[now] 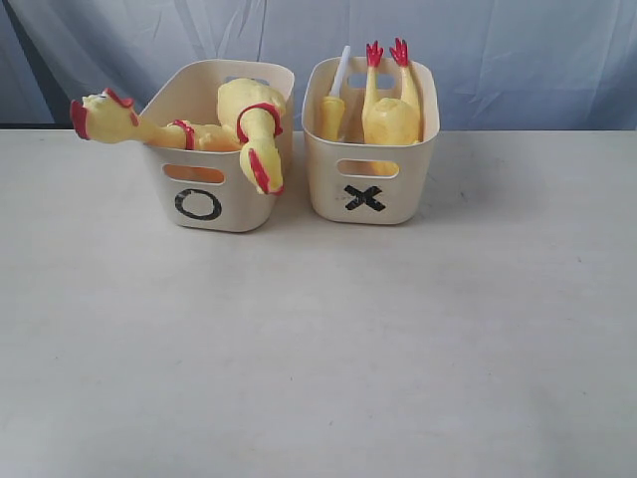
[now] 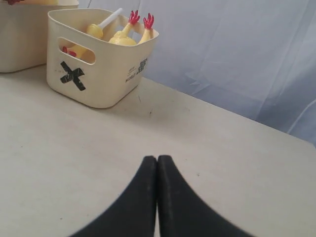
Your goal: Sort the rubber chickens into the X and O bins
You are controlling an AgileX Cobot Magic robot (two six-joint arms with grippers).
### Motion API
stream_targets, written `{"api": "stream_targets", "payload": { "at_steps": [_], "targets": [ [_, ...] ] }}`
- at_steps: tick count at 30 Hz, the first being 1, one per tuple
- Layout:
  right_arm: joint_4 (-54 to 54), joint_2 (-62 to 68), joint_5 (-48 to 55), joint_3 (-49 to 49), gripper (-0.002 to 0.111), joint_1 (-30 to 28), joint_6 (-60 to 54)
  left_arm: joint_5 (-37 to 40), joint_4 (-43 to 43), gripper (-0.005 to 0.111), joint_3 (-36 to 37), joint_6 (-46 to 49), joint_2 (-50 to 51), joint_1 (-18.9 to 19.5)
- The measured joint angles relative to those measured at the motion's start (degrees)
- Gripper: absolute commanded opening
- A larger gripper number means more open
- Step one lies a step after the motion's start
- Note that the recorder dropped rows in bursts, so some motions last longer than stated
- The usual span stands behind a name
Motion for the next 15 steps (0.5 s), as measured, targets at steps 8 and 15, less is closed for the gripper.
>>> {"api": "stream_targets", "payload": {
  "at_steps": [8, 15],
  "targets": [
    [-9.99, 0.0, 0.0, 0.0, -0.001, 0.0, 0.12, 0.0, 0.0, 0.0, 0.0, 0.0, 0.0, 0.0],
    [-12.41, 0.0, 0.0, 0.0, -0.001, 0.0, 10.9, 0.11, -0.1, 0.0, 0.0, -0.48, 0.0, 0.0]
  ]
}}
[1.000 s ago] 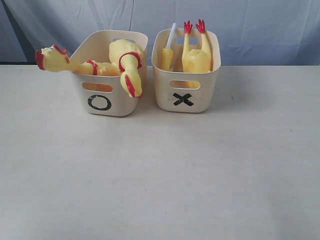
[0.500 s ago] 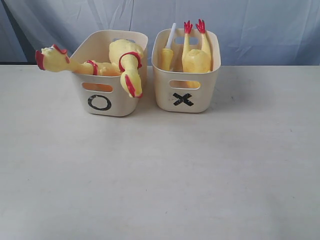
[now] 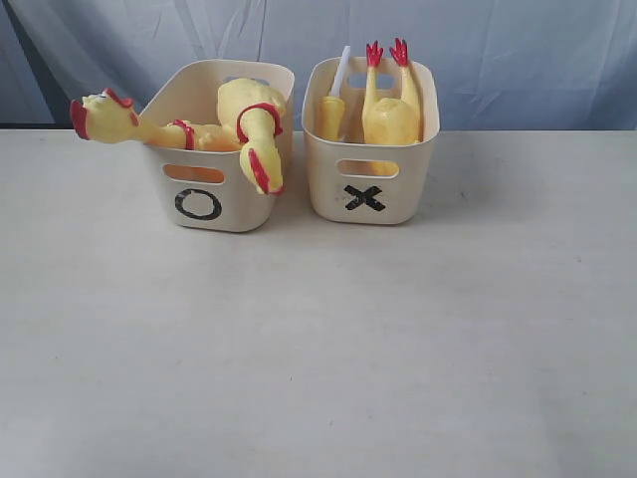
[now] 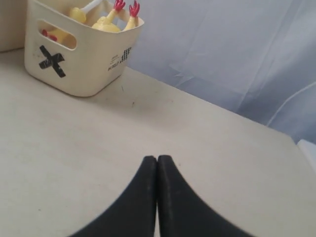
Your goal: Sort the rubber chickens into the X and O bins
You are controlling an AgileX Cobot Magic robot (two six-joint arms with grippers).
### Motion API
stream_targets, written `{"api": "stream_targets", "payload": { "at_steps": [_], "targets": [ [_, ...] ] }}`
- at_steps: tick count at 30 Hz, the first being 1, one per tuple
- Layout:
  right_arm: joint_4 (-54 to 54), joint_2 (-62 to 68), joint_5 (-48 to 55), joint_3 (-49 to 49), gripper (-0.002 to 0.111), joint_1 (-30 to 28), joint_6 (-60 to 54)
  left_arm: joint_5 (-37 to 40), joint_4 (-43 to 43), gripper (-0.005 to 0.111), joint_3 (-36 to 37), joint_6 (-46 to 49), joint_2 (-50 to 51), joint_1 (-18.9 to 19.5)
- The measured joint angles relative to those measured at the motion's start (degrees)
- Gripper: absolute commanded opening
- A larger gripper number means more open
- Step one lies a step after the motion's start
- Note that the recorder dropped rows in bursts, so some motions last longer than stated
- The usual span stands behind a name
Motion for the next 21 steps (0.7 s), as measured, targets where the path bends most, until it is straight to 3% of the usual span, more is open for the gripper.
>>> {"api": "stream_targets", "payload": {
  "at_steps": [4, 13, 21],
  "targets": [
    [0.0, 0.0, 0.0, 0.0, -0.001, 0.0, 8.89, 0.2, -0.12, 0.0, 0.0, -0.13, 0.0, 0.0],
    [0.0, 0.0, 0.0, 0.0, -0.001, 0.0, 12.56, 0.32, -0.47, 0.0, 0.0, -1.11, 0.0, 0.0],
    [0.0, 0.0, 0.0, 0.0, -0.001, 0.0, 17.17, 0.32, -2.37, 0.0, 0.0, -23.99, 0.0, 0.0]
  ]
}}
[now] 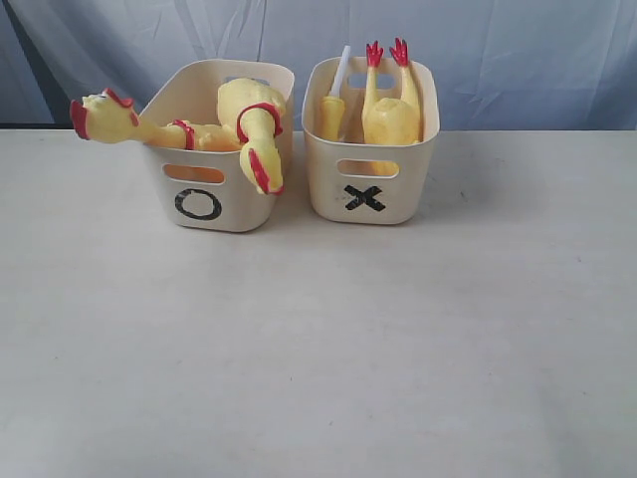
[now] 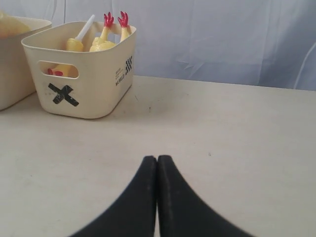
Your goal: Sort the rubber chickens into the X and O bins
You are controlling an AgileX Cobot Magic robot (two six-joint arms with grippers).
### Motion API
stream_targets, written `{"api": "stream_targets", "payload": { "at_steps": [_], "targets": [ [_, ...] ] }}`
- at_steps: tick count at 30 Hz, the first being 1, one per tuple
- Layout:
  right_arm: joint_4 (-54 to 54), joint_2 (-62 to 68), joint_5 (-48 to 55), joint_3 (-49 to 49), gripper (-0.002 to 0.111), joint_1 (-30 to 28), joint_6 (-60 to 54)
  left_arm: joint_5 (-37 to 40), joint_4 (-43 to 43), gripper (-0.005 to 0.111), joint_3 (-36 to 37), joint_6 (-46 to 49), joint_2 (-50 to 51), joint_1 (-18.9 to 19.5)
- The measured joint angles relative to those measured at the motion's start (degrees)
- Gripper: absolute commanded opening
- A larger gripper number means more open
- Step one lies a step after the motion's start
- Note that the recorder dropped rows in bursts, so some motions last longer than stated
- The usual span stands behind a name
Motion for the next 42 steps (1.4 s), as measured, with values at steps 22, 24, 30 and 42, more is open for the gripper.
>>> {"api": "stream_targets", "payload": {
  "at_steps": [22, 24, 30, 42],
  "targets": [
    [0.21, 0.0, 0.0, 0.0, -0.001, 0.0, 0.4, 0.13, -0.13, 0.0, 0.0, -2.93, 0.0, 0.0],
    [0.21, 0.0, 0.0, 0.0, -0.001, 0.0, 0.4, 0.22, -0.13, 0.0, 0.0, -2.42, 0.0, 0.0],
    [0.21, 0.0, 0.0, 0.0, -0.001, 0.0, 0.4, 0.22, -0.13, 0.0, 0.0, -1.99, 0.0, 0.0],
    [0.21, 0.0, 0.0, 0.0, -0.001, 0.0, 0.4, -0.01, -0.13, 0.0, 0.0, -1.88, 0.0, 0.0]
  ]
}}
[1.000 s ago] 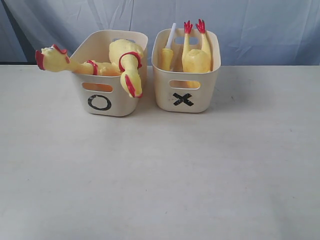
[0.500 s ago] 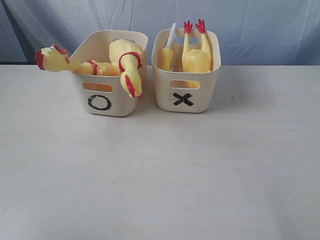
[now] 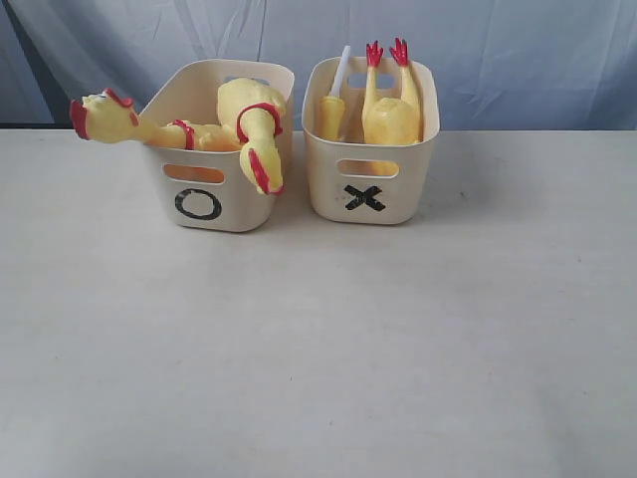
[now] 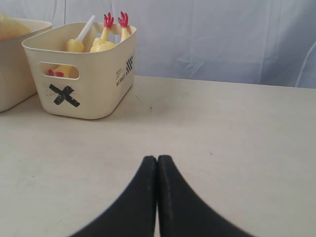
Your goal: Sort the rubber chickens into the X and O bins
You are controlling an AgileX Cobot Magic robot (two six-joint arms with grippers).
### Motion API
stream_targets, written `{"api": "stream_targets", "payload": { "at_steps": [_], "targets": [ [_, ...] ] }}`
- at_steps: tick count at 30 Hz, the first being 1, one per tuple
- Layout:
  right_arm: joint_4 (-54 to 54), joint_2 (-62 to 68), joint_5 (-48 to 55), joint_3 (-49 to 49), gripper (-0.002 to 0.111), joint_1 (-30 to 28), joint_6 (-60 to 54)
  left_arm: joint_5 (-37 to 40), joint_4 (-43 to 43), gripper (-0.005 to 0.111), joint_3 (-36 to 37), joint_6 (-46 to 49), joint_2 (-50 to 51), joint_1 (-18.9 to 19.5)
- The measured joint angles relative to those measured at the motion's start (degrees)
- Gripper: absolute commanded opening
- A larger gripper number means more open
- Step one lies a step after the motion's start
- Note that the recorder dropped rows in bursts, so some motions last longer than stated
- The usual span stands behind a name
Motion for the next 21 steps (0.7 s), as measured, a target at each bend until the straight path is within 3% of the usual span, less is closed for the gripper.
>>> {"api": "stream_targets", "payload": {
  "at_steps": [21],
  "targets": [
    [0.02, 0.0, 0.0, 0.0, -0.001, 0.0, 0.11, 0.0, 1.66, 0.0, 0.0, 0.0, 0.0, 0.0]
  ]
}}
